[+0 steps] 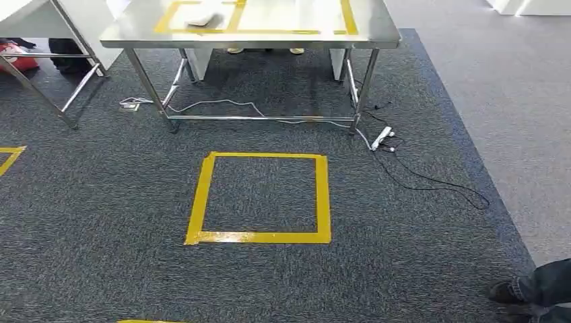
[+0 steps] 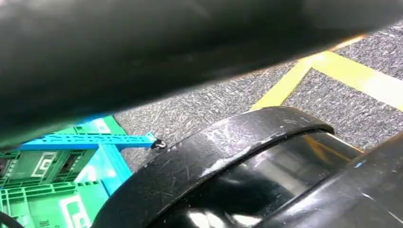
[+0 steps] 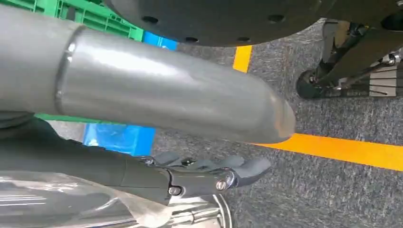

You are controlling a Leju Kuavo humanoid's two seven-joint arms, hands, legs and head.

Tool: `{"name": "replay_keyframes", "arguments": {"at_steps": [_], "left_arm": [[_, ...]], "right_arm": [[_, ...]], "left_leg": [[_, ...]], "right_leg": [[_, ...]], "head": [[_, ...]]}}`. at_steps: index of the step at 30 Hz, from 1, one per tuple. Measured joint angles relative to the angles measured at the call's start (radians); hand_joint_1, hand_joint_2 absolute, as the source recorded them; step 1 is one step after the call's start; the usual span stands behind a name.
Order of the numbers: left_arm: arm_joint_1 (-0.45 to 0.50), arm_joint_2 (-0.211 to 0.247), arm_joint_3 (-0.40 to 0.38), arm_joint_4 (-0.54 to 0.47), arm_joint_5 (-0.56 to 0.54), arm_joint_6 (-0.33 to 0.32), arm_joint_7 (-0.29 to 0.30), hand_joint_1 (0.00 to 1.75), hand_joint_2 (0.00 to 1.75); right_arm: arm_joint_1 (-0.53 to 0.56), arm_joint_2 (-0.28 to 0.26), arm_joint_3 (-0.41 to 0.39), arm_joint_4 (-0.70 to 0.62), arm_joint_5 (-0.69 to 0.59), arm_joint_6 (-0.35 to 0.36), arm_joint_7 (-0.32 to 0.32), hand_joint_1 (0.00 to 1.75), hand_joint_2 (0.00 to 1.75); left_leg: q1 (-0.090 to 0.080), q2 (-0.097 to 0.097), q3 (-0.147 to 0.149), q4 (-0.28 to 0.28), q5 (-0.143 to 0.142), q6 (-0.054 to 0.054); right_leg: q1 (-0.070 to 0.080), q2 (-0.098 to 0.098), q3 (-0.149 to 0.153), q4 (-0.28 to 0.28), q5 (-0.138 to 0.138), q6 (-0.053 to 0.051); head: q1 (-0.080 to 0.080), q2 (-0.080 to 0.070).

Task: Take the parts from the cabinet and place them on the table.

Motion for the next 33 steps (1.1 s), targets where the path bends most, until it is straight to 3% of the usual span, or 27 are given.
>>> {"name": "replay_keyframes", "arguments": {"at_steps": [5,6,7,8,9,11,13,14,16,17,18,19,20,23,24,25,26,28,29,30,31,32,33], "left_arm": [[0.000,0.000,0.000,0.000,0.000,0.000,0.000,0.00,0.00],[0.001,0.001,0.000,0.000,0.000,0.000,0.000,0.00,0.00],[0.000,0.002,0.000,0.000,0.000,0.001,0.000,0.00,0.00],[0.000,0.000,0.000,0.000,0.000,0.002,0.002,0.00,0.00],[0.000,-0.002,0.000,0.000,0.000,0.004,0.004,0.00,0.00],[0.000,-0.002,0.000,0.000,0.000,0.003,0.005,0.00,0.00],[0.002,-0.003,0.000,0.000,0.005,0.003,0.013,0.00,0.00],[0.003,-0.003,0.001,0.000,0.008,0.003,0.015,0.00,0.00],[0.003,-0.003,0.002,0.000,0.013,0.003,0.016,0.00,0.00],[0.003,-0.003,0.002,0.000,0.017,0.003,0.016,0.00,0.00],[0.003,-0.003,0.003,0.000,0.019,0.006,0.016,0.00,0.00],[0.004,0.000,0.005,0.000,0.021,0.010,0.019,0.00,0.00],[0.005,0.000,0.006,0.000,0.024,0.013,0.023,0.00,0.00],[0.013,0.005,0.010,0.002,0.032,0.021,0.033,0.00,0.00],[0.018,0.005,0.010,0.002,0.037,0.024,0.034,0.00,0.00],[0.020,0.005,0.011,0.003,0.039,0.026,0.034,0.00,0.00],[0.020,0.007,0.013,0.003,0.041,0.028,0.034,0.00,0.00],[0.022,0.011,0.020,0.005,0.051,0.034,0.033,0.00,0.00],[0.025,0.012,0.027,0.005,0.055,0.038,0.033,0.00,0.00],[0.030,0.013,0.034,0.005,0.062,0.045,0.034,0.00,0.00],[0.033,0.014,0.037,0.006,0.069,0.052,0.034,0.00,0.00],[0.036,0.016,0.042,0.006,0.074,0.056,0.034,0.00,0.00],[0.037,0.019,0.047,0.007,0.082,0.059,0.035,0.00,0.00]], "right_arm": [[0.000,0.000,-0.002,0.000,-0.001,-0.001,0.000,0.00,0.00],[-0.001,0.001,-0.002,0.000,-0.001,-0.003,0.000,0.00,0.00],[0.000,0.001,-0.002,0.000,-0.001,-0.009,0.000,0.00,0.00],[0.000,0.001,-0.002,0.000,-0.001,-0.012,0.000,0.00,0.00],[-0.001,0.000,-0.002,-0.002,-0.001,-0.015,0.000,0.00,0.00],[-0.004,0.000,-0.003,-0.002,0.000,-0.019,-0.001,0.00,0.00],[-0.001,0.000,-0.003,-0.003,0.001,-0.021,-0.001,0.00,0.00],[0.000,0.000,-0.003,-0.003,0.004,-0.020,0.001,0.00,0.00],[0.001,0.000,-0.003,-0.003,0.015,-0.019,0.008,0.00,0.00],[0.001,0.000,-0.003,-0.003,0.020,-0.018,0.011,0.00,0.00],[0.000,0.000,-0.003,-0.003,0.024,-0.016,0.015,0.00,0.00],[0.000,0.008,-0.002,-0.001,0.031,-0.013,0.017,0.00,0.00],[0.002,0.008,-0.002,-0.001,0.037,-0.013,0.017,0.00,0.00],[0.005,0.008,-0.001,-0.002,0.045,-0.017,0.020,0.00,0.00],[0.005,0.008,0.000,-0.002,0.050,-0.018,0.020,0.00,0.00],[0.005,0.010,0.002,-0.002,0.053,-0.018,0.020,0.00,0.00],[0.006,0.013,0.003,-0.002,0.058,-0.018,0.020,0.00,0.00],[0.011,0.016,0.009,-0.001,0.074,-0.016,0.026,0.00,0.00],[0.013,0.016,0.013,-0.001,0.079,-0.016,0.028,0.00,0.00],[0.013,0.017,0.019,-0.001,0.087,-0.015,0.034,0.00,0.00],[0.012,0.018,0.023,-0.001,0.091,-0.016,0.035,0.00,0.00],[0.010,0.019,0.026,-0.001,0.091,-0.018,0.036,0.00,0.00],[0.009,0.021,0.028,-0.001,0.090,-0.017,0.034,0.00,0.00]], "left_leg": [[-0.003,0.000,-0.001,0.005,-0.003,0.003],[-0.006,-0.002,-0.002,0.002,-0.004,0.016],[-0.006,-0.002,0.002,-0.008,-0.001,0.022],[0.011,-0.004,0.016,-0.040,0.017,0.027],[0.009,-0.007,0.022,-0.050,0.021,0.031],[0.011,-0.011,0.019,-0.053,0.026,0.032],[0.012,-0.019,0.017,-0.052,0.025,0.031],[0.014,-0.026,0.017,-0.051,0.025,0.027],[0.021,-0.046,0.017,-0.046,0.024,0.014],[0.027,-0.059,0.015,-0.039,0.021,0.004],[0.028,-0.067,0.011,-0.026,0.016,-0.008],[0.022,-0.076,0.007,-0.018,0.012,-0.020],[0.020,-0.082,0.006,-0.015,0.014,-0.024],[0.029,-0.102,0.000,-0.016,0.018,-0.036],[0.028,-0.078,-0.007,0.008,0.003,-0.038],[0.024,-0.047,-0.026,0.054,-0.031,-0.039],[0.023,-0.028,-0.061,0.131,-0.074,-0.040],[0.023,-0.012,-0.129,0.285,-0.142,-0.037],[0.023,-0.010,-0.141,0.310,-0.141,-0.034],[0.022,-0.008,-0.128,0.289,-0.118,-0.029],[0.018,-0.004,-0.097,0.227,-0.077,-0.021],[0.013,0.011,-0.053,0.137,-0.030,-0.009],[0.000,0.060,-0.010,0.049,0.007,0.009]], "right_leg": [[-0.004,0.000,0.000,-0.006,0.003,0.003],[-0.006,-0.004,0.004,-0.012,0.006,0.014],[-0.004,-0.006,0.010,-0.019,0.008,0.017],[0.000,-0.010,0.016,-0.018,0.003,0.017],[0.001,-0.010,0.007,0.002,-0.015,0.017],[-0.003,-0.007,-0.065,0.142,-0.099,0.023],[-0.009,-0.007,-0.135,0.276,-0.146,0.031],[-0.013,-0.008,-0.143,0.283,-0.131,0.035],[-0.023,-0.006,-0.094,0.171,-0.048,0.042],[-0.030,0.007,-0.042,0.065,0.004,0.050],[-0.037,0.040,-0.011,-0.001,0.013,0.059],[-0.025,0.055,-0.016,0.008,0.007,0.047],[-0.028,0.041,-0.019,0.016,0.010,0.027],[-0.024,0.018,-0.012,0.020,0.011,0.003],[-0.024,0.004,-0.011,0.019,0.014,-0.004],[-0.022,-0.003,-0.010,0.019,0.016,-0.008],[-0.018,-0.015,-0.011,0.019,0.016,-0.010],[-0.010,-0.045,-0.014,0.020,0.013,-0.014],[-0.008,-0.060,-0.013,0.020,0.011,-0.017],[-0.004,-0.073,-0.011,0.020,0.008,-0.019],[-0.002,-0.085,-0.008,0.020,0.006,-0.020],[0.001,-0.096,-0.002,0.020,0.002,-0.019],[0.001,-0.106,0.001,0.019,-0.003,-0.018]], "head": [[0.000,0.000],[-0.002,0.000],[-0.003,0.000],[-0.001,0.000],[0.000,0.000],[0.005,0.000],[0.006,0.000],[0.007,0.000],[0.007,0.000],[0.006,0.000],[0.008,0.000],[0.019,0.000],[0.015,0.000],[0.006,0.000],[0.002,0.000],[-0.005,0.000],[-0.011,0.000],[-0.011,0.000],[-0.011,0.000],[-0.012,0.000],[-0.011,0.000],[-0.012,0.000],[-0.011,0.000]]}}
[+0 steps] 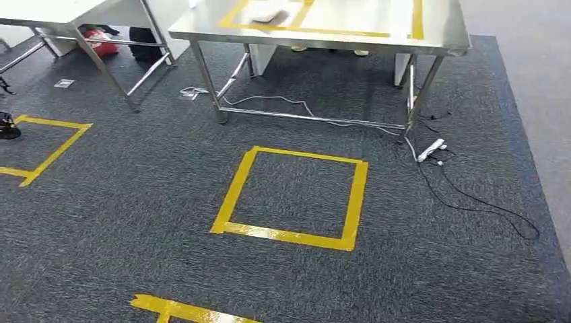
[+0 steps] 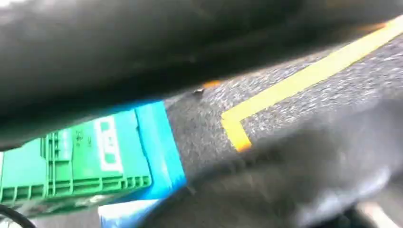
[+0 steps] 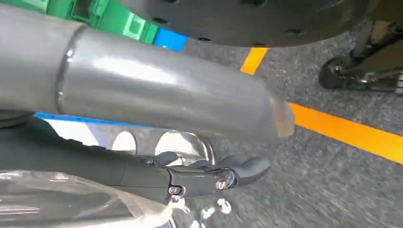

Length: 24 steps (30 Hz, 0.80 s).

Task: Take the parts from the cabinet and place them on the table.

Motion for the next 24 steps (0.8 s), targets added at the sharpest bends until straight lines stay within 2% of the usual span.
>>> {"name": "replay_keyframes", "arguments": {"at_steps": [1,2,3,5,6,7,8,13,14,15,16,17,18,19,21,22,23,24], "left_arm": [[-0.001,0.002,0.010,0.001,0.010,0.001,0.004,0.00,0.00],[-0.001,0.002,0.016,0.001,0.018,0.003,0.005,0.00,0.00],[0.000,0.002,0.022,0.001,0.026,0.003,0.007,0.00,0.00],[0.007,0.001,0.039,0.004,0.040,-0.004,0.015,0.00,0.00],[0.009,0.000,0.042,0.004,0.042,-0.008,0.016,0.00,0.00],[0.010,-0.001,0.045,0.005,0.043,-0.011,0.016,0.00,0.00],[0.008,-0.002,0.048,0.005,0.045,-0.015,0.016,0.00,0.00],[0.007,-0.002,0.049,0.005,0.045,-0.015,0.016,0.00,0.00],[0.004,-0.006,0.055,0.005,0.045,-0.016,0.015,0.00,0.00],[0.004,-0.007,0.060,0.005,0.047,-0.018,0.015,0.00,0.00],[0.004,-0.008,0.064,0.006,0.045,-0.023,0.014,0.00,0.00],[0.004,-0.009,0.064,0.006,0.045,-0.023,0.011,0.00,0.00],[0.000,-0.009,0.064,0.006,0.045,-0.023,0.005,0.00,0.00],[0.002,-0.009,0.064,0.006,0.045,-0.021,0.000,0.00,0.00],[0.005,-0.011,0.069,0.008,0.067,-0.028,-0.004,0.00,0.00],[0.005,-0.010,0.081,0.008,0.083,-0.036,-0.005,0.00,0.00],[0.005,-0.012,0.091,0.008,0.093,-0.041,-0.008,0.00,0.00],[0.003,-0.013,0.095,0.008,0.095,-0.045,-0.010,0.00,0.00]], "right_arm": [[-0.001,0.002,0.001,0.000,-0.002,0.000,-0.007,0.00,0.00],[-0.001,0.002,0.002,0.000,-0.003,0.002,-0.015,0.00,0.00],[-0.004,0.002,0.004,0.000,-0.003,0.005,-0.019,0.00,0.00],[-0.013,0.002,0.007,0.000,-0.003,0.012,-0.020,0.00,0.00],[-0.017,0.002,0.008,0.000,-0.003,0.015,-0.021,0.00,0.00],[-0.017,0.002,0.008,0.000,-0.003,0.020,-0.021,0.00,0.00],[-0.016,0.002,0.009,0.000,-0.001,0.023,-0.021,0.00,0.00],[-0.016,0.002,0.009,0.000,-0.001,0.024,-0.021,0.00,0.00],[-0.015,0.002,0.010,0.000,0.000,0.026,-0.019,0.00,0.00],[-0.012,0.001,0.014,0.000,0.000,0.029,-0.017,0.00,0.00],[-0.011,0.000,0.016,0.000,-0.001,0.031,-0.023,0.00,0.00],[-0.011,0.000,0.016,0.000,-0.004,0.031,-0.027,0.00,0.00],[-0.010,0.000,0.016,0.000,-0.005,0.031,-0.032,0.00,0.00],[-0.011,0.000,0.017,0.000,-0.005,0.031,-0.035,0.00,0.00],[-0.011,0.000,0.017,0.000,-0.005,0.028,-0.035,0.00,0.00],[-0.012,0.000,0.017,0.000,-0.006,0.026,-0.035,0.00,0.00],[-0.012,-0.001,0.017,-0.001,-0.006,0.020,-0.036,0.00,0.00],[-0.011,-0.001,0.017,-0.001,-0.006,0.018,-0.037,0.00,0.00]], "left_leg": [[-0.015,0.058,0.017,-0.027,-0.022,0.010],[-0.017,0.051,0.018,-0.040,-0.022,0.008],[-0.018,0.038,0.014,-0.039,-0.021,0.006],[-0.015,0.007,0.010,-0.049,-0.017,0.010],[-0.005,-0.007,0.018,-0.058,-0.010,0.012],[-0.004,-0.018,0.018,-0.060,-0.008,0.016],[-0.003,-0.030,0.015,-0.060,-0.007,0.017],[-0.003,-0.033,0.015,-0.060,-0.007,0.018],[-0.003,-0.051,0.013,-0.060,-0.008,0.020],[-0.004,-0.077,0.013,-0.059,-0.008,0.020],[-0.003,-0.143,0.021,-0.054,-0.010,0.016],[-0.004,-0.152,0.018,-0.052,-0.012,0.011],[-0.005,-0.167,0.010,-0.045,-0.012,0.004],[-0.001,-0.176,0.007,-0.049,-0.008,-0.002],[0.003,-0.200,0.003,-0.053,0.000,-0.016],[0.004,-0.201,0.001,-0.046,-0.005,-0.018],[-0.003,-0.140,-0.010,-0.019,-0.027,-0.024],[-0.001,-0.103,-0.041,0.043,-0.064,-0.030]], "right_leg": [[0.007,-0.010,-0.006,0.001,-0.007,0.006],[0.007,-0.021,-0.008,0.002,-0.010,0.010],[0.008,-0.037,-0.004,0.000,-0.011,0.012],[0.010,-0.067,0.018,-0.007,-0.013,0.019],[0.004,-0.035,0.012,0.000,-0.028,0.027],[0.004,0.029,-0.004,0.037,-0.053,0.030],[0.002,0.064,-0.033,0.097,-0.082,0.031],[0.002,0.070,-0.040,0.112,-0.088,0.032],[0.000,0.089,-0.091,0.211,-0.130,0.033],[0.000,0.096,-0.151,0.312,-0.154,0.035],[-0.004,0.132,-0.076,0.072,0.033,0.029],[-0.008,0.196,-0.058,0.030,0.028,0.024],[-0.011,0.198,-0.055,0.008,0.027,0.024],[-0.007,0.188,-0.046,0.011,0.028,0.022],[-0.004,0.168,-0.042,0.009,0.033,0.009],[-0.015,0.150,-0.036,-0.003,0.040,-0.002],[-0.012,0.137,-0.031,-0.007,0.039,-0.006],[-0.011,0.121,-0.028,-0.008,0.038,-0.010]], "head": [[0.001,0.000],[-0.003,0.000],[0.002,0.000],[0.000,0.000],[0.001,0.000],[0.006,0.000],[0.011,0.000],[0.012,0.000],[0.013,0.000],[0.014,0.000],[0.015,0.000],[0.015,0.000],[0.014,0.000],[0.016,0.000],[0.014,0.000],[0.016,0.000],[0.011,0.000],[0.004,0.000]]}}
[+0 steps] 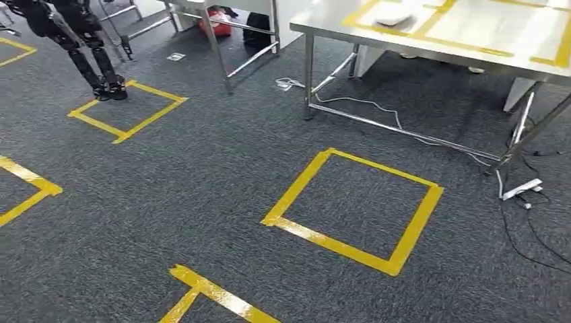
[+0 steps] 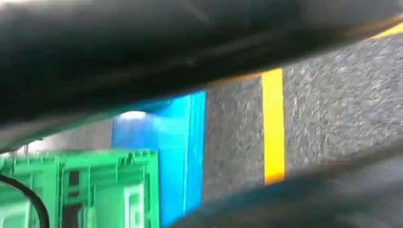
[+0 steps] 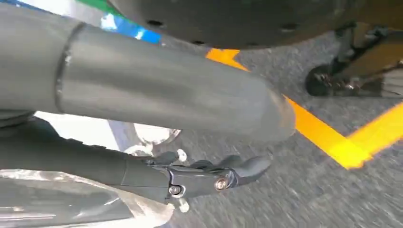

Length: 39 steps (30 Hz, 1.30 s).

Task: Take the parts from the cabinet and place them on the table.

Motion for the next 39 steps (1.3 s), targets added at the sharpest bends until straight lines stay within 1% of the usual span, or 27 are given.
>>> {"name": "replay_keyframes", "arguments": {"at_steps": [2,3,4,5,7,8,9,12,13,15,17,18,19,20,22,23,24,27,28,30,31,33,34,36,37,38,39], "left_arm": [[-0.003,-0.002,0.010,0.000,0.003,-0.003,-0.005,0.00,0.00],[-0.003,-0.002,0.015,0.000,0.003,-0.005,-0.007,0.00,0.00],[-0.002,-0.002,0.017,0.000,0.004,-0.006,-0.008,0.00,0.00],[-0.001,-0.002,0.018,0.000,0.008,-0.007,-0.014,0.00,0.00],[0.001,-0.002,0.024,0.000,0.016,0.001,-0.044,0.00,0.00],[0.001,-0.004,0.029,0.000,0.022,0.013,-0.075,0.00,0.00],[-0.003,-0.007,0.035,0.000,0.026,0.024,-0.111,0.00,0.00],[0.002,-0.019,0.041,0.000,0.009,0.063,-0.272,0.00,0.00],[0.002,-0.022,0.041,0.000,0.011,0.065,-0.327,0.00,0.00],[-0.001,-0.029,0.042,0.000,0.027,0.065,-0.444,0.00,0.00],[-0.007,-0.042,0.043,0.000,0.041,0.064,-0.507,0.00,0.00],[-0.009,-0.046,0.044,0.000,0.044,0.064,-0.519,0.00,0.00],[-0.009,-0.051,0.045,0.000,0.046,0.063,-0.524,0.00,0.00],[-0.009,-0.054,0.047,0.000,0.051,0.063,-0.526,0.00,0.00],[-0.011,-0.060,0.050,0.000,0.051,0.063,-0.529,0.00,0.00],[-0.011,-0.062,0.050,0.000,0.051,0.063,-0.529,0.00,0.00],[-0.014,-0.063,0.050,0.000,0.052,0.063,-0.529,0.00,0.00],[-0.011,-0.065,0.058,0.000,0.063,0.053,-0.538,0.00,0.00],[-0.011,-0.066,0.065,0.000,0.072,0.047,-0.543,0.00,0.00],[-0.011,-0.069,0.069,0.000,0.072,0.044,-0.544,0.00,0.00],[-0.012,-0.070,0.069,0.000,0.071,0.040,-0.544,0.00,0.00],[-0.011,-0.072,0.069,0.000,0.071,0.038,-0.543,0.00,0.00],[-0.010,-0.072,0.069,0.000,0.071,0.037,-0.543,0.00,0.00],[-0.007,-0.072,0.072,0.000,0.075,0.038,-0.543,0.00,0.00],[-0.007,-0.072,0.075,0.000,0.083,0.039,-0.544,0.00,0.00],[-0.007,-0.072,0.079,0.000,0.094,0.039,-0.547,0.00,0.00],[-0.009,-0.072,0.087,0.000,0.105,0.040,-0.550,0.00,0.00]], "right_arm": [[0.004,-0.001,0.000,0.000,0.000,-0.004,0.000,0.00,0.00],[0.005,-0.002,0.000,0.000,0.000,-0.005,0.000,0.00,0.00],[0.004,-0.002,0.000,0.000,0.000,-0.006,0.000,0.00,0.00],[0.002,-0.002,0.000,0.000,-0.001,-0.007,-0.003,0.00,0.00],[0.001,-0.002,0.000,0.000,-0.006,-0.011,-0.019,0.00,0.00],[0.001,-0.002,0.000,0.000,-0.013,-0.011,-0.034,0.00,0.00],[0.002,-0.002,0.000,0.000,-0.019,-0.011,-0.052,0.00,0.00],[0.000,-0.002,0.000,0.000,-0.043,-0.020,-0.167,0.00,0.00],[-0.001,-0.002,0.000,0.000,-0.052,-0.023,-0.218,0.00,0.00],[0.000,-0.002,-0.001,0.000,-0.064,-0.029,-0.321,0.00,0.00],[0.006,-0.002,-0.002,0.000,-0.066,-0.041,-0.371,0.00,0.00],[0.009,-0.003,-0.001,0.000,-0.065,-0.045,-0.382,0.00,0.00],[0.012,-0.003,-0.001,0.000,-0.065,-0.049,-0.389,0.00,0.00],[0.014,-0.003,-0.001,0.000,-0.065,-0.050,-0.392,0.00,0.00],[0.017,-0.003,-0.001,0.000,-0.065,-0.051,-0.396,0.00,0.00],[0.019,-0.004,-0.001,0.000,-0.065,-0.051,-0.396,0.00,0.00],[0.019,-0.004,-0.001,0.000,-0.064,-0.051,-0.396,0.00,0.00],[0.022,-0.005,-0.001,0.000,-0.064,-0.067,-0.402,0.00,0.00],[0.022,-0.005,-0.001,0.000,-0.066,-0.076,-0.412,0.00,0.00],[0.023,-0.006,-0.001,-0.001,-0.066,-0.093,-0.435,0.00,0.00],[0.028,-0.007,-0.001,-0.001,-0.063,-0.091,-0.446,0.00,0.00],[0.040,-0.021,-0.001,-0.001,-0.056,-0.070,-0.460,0.00,0.00],[0.043,-0.027,-0.001,-0.001,-0.055,-0.064,-0.464,0.00,0.00],[0.045,-0.037,-0.001,-0.002,-0.058,-0.052,-0.470,0.00,0.00],[0.044,-0.039,-0.001,-0.005,-0.061,-0.050,-0.473,0.00,0.00],[0.041,-0.041,-0.001,-0.005,-0.062,-0.047,-0.472,0.00,0.00],[0.039,-0.042,-0.002,-0.006,-0.065,-0.048,-0.470,0.00,0.00]], "left_leg": [[0.007,0.029,-0.079,0.161,-0.071,-0.010],[0.011,0.034,-0.105,0.215,-0.084,-0.014],[0.015,0.037,-0.106,0.216,-0.071,-0.016],[0.018,0.041,-0.084,0.172,-0.036,-0.017],[0.018,0.063,0.004,0.005,0.050,-0.012],[0.013,0.116,0.046,-0.076,0.065,-0.006],[0.000,0.135,0.055,-0.092,0.051,0.003],[-0.003,0.100,0.048,-0.090,0.048,0.015],[0.001,0.087,0.053,-0.099,0.054,0.024],[0.007,0.066,0.055,-0.103,0.059,0.035],[0.006,0.040,0.054,-0.102,0.057,0.039],[0.005,0.026,0.055,-0.102,0.056,0.041],[0.004,0.010,0.057,-0.102,0.056,0.041],[0.004,-0.006,0.059,-0.102,0.055,0.042],[0.006,-0.039,0.065,-0.099,0.051,0.037],[0.007,-0.051,0.064,-0.096,0.048,0.033],[0.000,-0.061,0.059,-0.089,0.045,0.027],[0.013,-0.095,0.050,-0.094,0.055,0.008],[0.012,-0.107,0.047,-0.093,0.054,0.002],[0.006,-0.012,0.028,-0.041,0.016,-0.005],[0.008,0.016,-0.008,0.033,-0.024,-0.010],[0.013,0.034,-0.086,0.196,-0.091,-0.016],[0.014,0.035,-0.100,0.225,-0.092,-0.017],[0.016,0.040,-0.061,0.149,-0.031,-0.016],[0.016,0.049,-0.012,0.056,0.017,-0.013],[0.013,0.082,0.040,-0.041,0.056,-0.007],[0.001,0.140,0.063,-0.083,0.039,0.000]], "right_leg": [[0.001,-0.036,0.002,0.000,-0.006,-0.002],[0.001,-0.053,0.003,0.000,-0.008,-0.001],[0.001,-0.067,0.005,0.000,-0.010,-0.001],[0.001,-0.080,0.008,0.000,-0.013,0.001],[0.001,-0.102,0.020,0.000,-0.021,0.008],[0.002,-0.114,0.025,0.000,-0.027,0.016],[0.010,-0.123,0.017,0.004,-0.036,0.027],[0.008,-0.156,0.042,-0.009,-0.039,0.038],[0.007,-0.161,0.050,-0.009,-0.043,0.044],[0.001,-0.053,0.010,0.062,-0.095,0.049],[0.001,-0.027,-0.081,0.242,-0.169,0.051],[0.002,-0.025,-0.123,0.309,-0.182,0.052],[0.002,-0.024,-0.147,0.330,-0.168,0.052],[0.001,-0.024,-0.145,0.298,-0.128,0.051],[-0.001,-0.006,-0.085,0.125,-0.013,0.047],[-0.006,0.037,-0.057,0.046,0.022,0.046],[-0.010,0.086,-0.050,0.027,0.006,0.045],[-0.001,0.056,-0.038,0.027,0.011,0.034],[-0.006,0.043,-0.034,0.020,0.014,0.026],[-0.007,0.013,-0.027,0.013,0.013,0.012],[-0.004,-0.005,-0.025,0.013,0.011,0.008],[0.000,-0.044,-0.022,0.014,0.006,0.004],[0.001,-0.060,-0.021,0.014,0.004,0.005],[0.001,-0.087,-0.015,0.014,-0.001,0.007],[0.001,-0.099,-0.010,0.014,-0.004,0.009],[0.001,-0.108,-0.003,0.014,-0.007,0.013],[0.006,-0.116,-0.005,0.014,-0.012,0.019]], "head": [[-0.001,0.000],[0.000,0.000],[-0.001,0.000],[-0.001,0.000],[-0.001,0.000],[-0.001,0.000],[-0.003,0.000],[0.002,0.000],[-0.001,0.000],[0.010,0.000],[0.013,0.000],[0.015,0.000],[0.014,0.000],[0.014,0.000],[0.015,0.000],[0.016,0.000],[0.016,0.000],[0.015,0.000],[0.015,0.000],[0.003,0.000],[-0.003,0.000],[-0.003,0.000],[-0.003,0.000],[-0.003,0.000],[-0.003,0.000],[-0.003,0.000],[-0.003,0.000]]}}
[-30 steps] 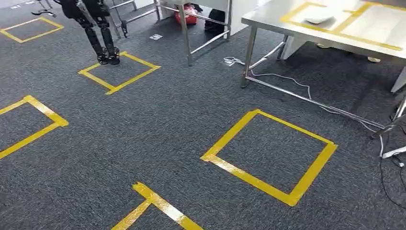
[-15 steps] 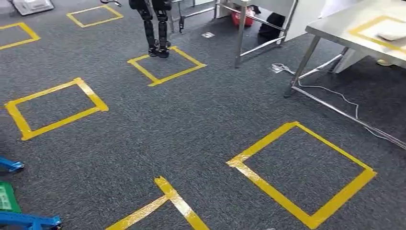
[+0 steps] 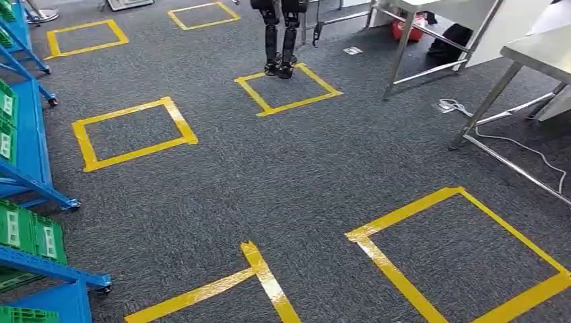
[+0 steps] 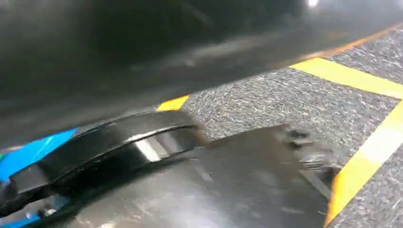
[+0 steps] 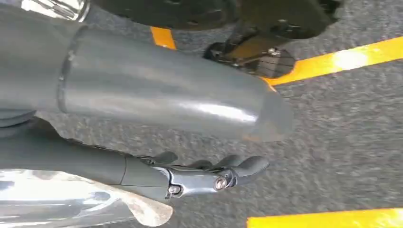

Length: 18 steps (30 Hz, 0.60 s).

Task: Take the parts from the cabinet and place them on the table.

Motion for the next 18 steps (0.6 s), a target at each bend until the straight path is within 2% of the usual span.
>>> {"name": "replay_keyframes", "arguments": {"at_steps": [1,4,5,6,7,8,9,10,11,12,13,14,15,16,18], "left_arm": [[-0.002,0.000,0.007,0.000,0.011,0.003,-0.001,0.00,0.00],[-0.001,0.003,0.031,0.000,0.041,0.009,0.004,0.00,0.00],[-0.001,0.003,0.040,0.000,0.049,0.009,0.004,0.00,0.00],[-0.003,0.005,0.046,0.000,0.050,0.011,0.003,0.00,0.00],[-0.009,0.006,0.051,0.000,0.050,0.012,0.003,0.00,0.00],[-0.014,0.007,0.054,0.000,0.050,0.012,0.003,0.00,0.00],[-0.017,0.008,0.056,0.000,0.050,0.012,0.007,0.00,0.00],[-0.019,0.010,0.058,0.000,0.050,0.012,0.015,0.00,0.00],[-0.020,0.012,0.059,0.000,0.050,0.013,0.026,0.00,0.00],[-0.021,0.016,0.061,0.000,0.047,0.015,0.037,0.00,0.00],[-0.022,0.018,0.061,0.000,0.046,0.015,0.043,0.00,0.00],[-0.023,0.019,0.061,0.000,0.042,0.015,0.053,0.00,0.00],[-0.025,0.021,0.062,0.000,0.041,0.010,0.077,0.00,0.00],[-0.031,0.023,0.062,0.000,0.040,0.003,0.102,0.00,0.00],[-0.030,0.028,0.063,0.000,0.034,-0.019,0.178,0.00,0.00]], "right_arm": [[-0.002,0.000,-0.001,0.000,0.000,-0.006,0.009,0.00,0.00],[-0.015,0.010,-0.001,0.000,0.015,-0.022,0.048,0.00,0.00],[-0.021,0.012,0.000,0.000,0.018,-0.021,0.052,0.00,0.00],[-0.025,0.013,0.000,0.001,0.022,-0.016,0.051,0.00,0.00],[-0.027,0.013,0.000,0.003,0.024,-0.008,0.051,0.00,0.00],[-0.029,0.013,0.001,0.004,0.024,0.001,0.050,0.00,0.00],[-0.028,0.013,0.002,0.005,0.025,0.012,0.049,0.00,0.00],[-0.029,0.012,0.002,0.005,0.026,0.019,0.047,0.00,0.00],[-0.030,0.011,0.002,0.005,0.027,0.024,0.047,0.00,0.00],[-0.033,0.010,0.002,0.005,0.027,0.028,0.047,0.00,0.00],[-0.035,0.008,0.002,0.005,0.027,0.030,0.048,0.00,0.00],[-0.036,0.006,0.002,0.005,0.027,0.031,0.052,0.00,0.00],[-0.037,0.006,0.002,0.005,0.027,0.034,0.064,0.00,0.00],[-0.038,0.006,0.002,0.005,0.027,0.040,0.076,0.00,0.00],[-0.041,0.004,0.002,0.005,0.027,0.046,0.108,0.00,0.00]], "left_leg": [[0.000,-0.016,-0.001,-0.005,0.004,0.007],[-0.005,-0.046,-0.009,-0.010,0.008,0.018],[0.007,-0.060,0.002,-0.024,0.017,0.028],[0.007,-0.067,0.003,-0.026,0.018,0.033],[0.007,-0.079,0.000,-0.026,0.020,0.037],[0.006,-0.093,0.000,-0.026,0.020,0.039],[0.006,-0.106,0.000,-0.026,0.019,0.041],[0.005,-0.121,0.000,-0.025,0.019,0.041],[0.005,-0.136,0.002,-0.025,0.019,0.040],[0.006,-0.153,0.003,-0.025,0.019,0.040],[0.007,-0.168,0.006,-0.024,0.017,0.038],[0.008,-0.182,0.008,-0.022,0.016,0.035],[0.009,-0.193,0.006,-0.019,0.012,0.029],[0.003,-0.208,-0.002,-0.005,0.008,0.021],[0.011,-0.228,-0.008,-0.014,0.015,0.007]], "right_leg": [[0.003,-0.006,-0.001,0.000,-0.004,0.009],[0.002,-0.035,0.019,-0.010,-0.003,0.022],[-0.003,-0.016,0.009,-0.005,-0.014,0.031],[-0.003,0.036,0.001,0.023,-0.037,0.031],[-0.003,0.069,-0.030,0.091,-0.072,0.030],[-0.003,0.083,-0.073,0.179,-0.111,0.031],[-0.003,0.089,-0.115,0.258,-0.138,0.032],[-0.003,0.091,-0.150,0.315,-0.149,0.032],[-0.003,0.091,-0.162,0.319,-0.133,0.033],[-0.004,0.092,-0.151,0.274,-0.088,0.033],[-0.006,0.097,-0.121,0.196,-0.036,0.033],[-0.010,0.115,-0.081,0.104,0.014,0.033],[-0.018,0.172,-0.054,0.032,0.036,0.035],[-0.021,0.191,-0.039,0.005,0.021,0.032],[-0.012,0.171,-0.034,0.015,0.021,0.021]], "head": [[0.002,0.000],[0.000,0.000],[0.001,0.000],[0.006,0.000],[0.011,0.000],[0.013,0.000],[0.013,0.000],[0.015,0.000],[0.014,0.000],[0.015,0.000],[0.015,0.000],[0.015,0.000],[0.017,0.000],[0.018,0.000],[0.017,0.000]]}}
